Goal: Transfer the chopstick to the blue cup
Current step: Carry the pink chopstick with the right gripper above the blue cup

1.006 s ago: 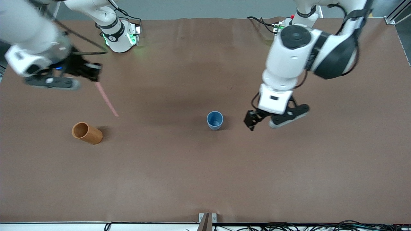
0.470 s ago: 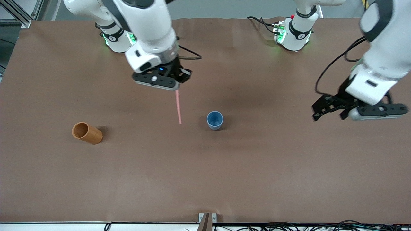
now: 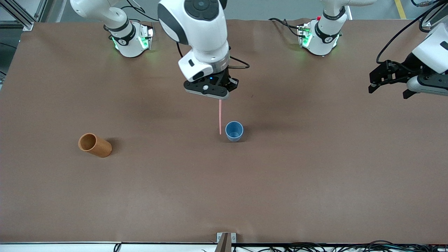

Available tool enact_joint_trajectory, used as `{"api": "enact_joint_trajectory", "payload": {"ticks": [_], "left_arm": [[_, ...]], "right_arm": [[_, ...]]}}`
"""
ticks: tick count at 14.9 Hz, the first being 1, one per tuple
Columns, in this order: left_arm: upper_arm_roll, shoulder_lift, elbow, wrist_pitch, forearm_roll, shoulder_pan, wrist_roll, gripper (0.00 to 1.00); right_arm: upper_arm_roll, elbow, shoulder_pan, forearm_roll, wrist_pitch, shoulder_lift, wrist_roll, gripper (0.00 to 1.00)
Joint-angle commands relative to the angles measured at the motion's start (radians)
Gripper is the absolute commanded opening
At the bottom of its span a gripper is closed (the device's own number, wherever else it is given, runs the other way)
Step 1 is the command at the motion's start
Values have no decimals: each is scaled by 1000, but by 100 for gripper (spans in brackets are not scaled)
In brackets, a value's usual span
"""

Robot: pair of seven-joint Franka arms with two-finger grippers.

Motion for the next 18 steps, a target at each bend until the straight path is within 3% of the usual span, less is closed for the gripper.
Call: {"api": "enact_joint_trajectory", "payload": {"ticks": [1,11,13,15,18], "left_arm": [[4,13,24,-19,-13,4,-24,100],[-13,-10,0,-43,-1,5,-62,100],[-12,-7,7,-44,-1,7,-64,100],[-9,-11,6,-52,-6,8,-61,100],[-9,-10,3,-49,-4,8,-61,100]], "right_arm": [[-12,27,24,49,-2,32,21,2],[-14,15,52,63,90,94,24,7],[-14,13,53,61,98,97,21,17],[-14,11,52,61,119,97,27,34],[-15,14,40,60,118,94,15,45]]}}
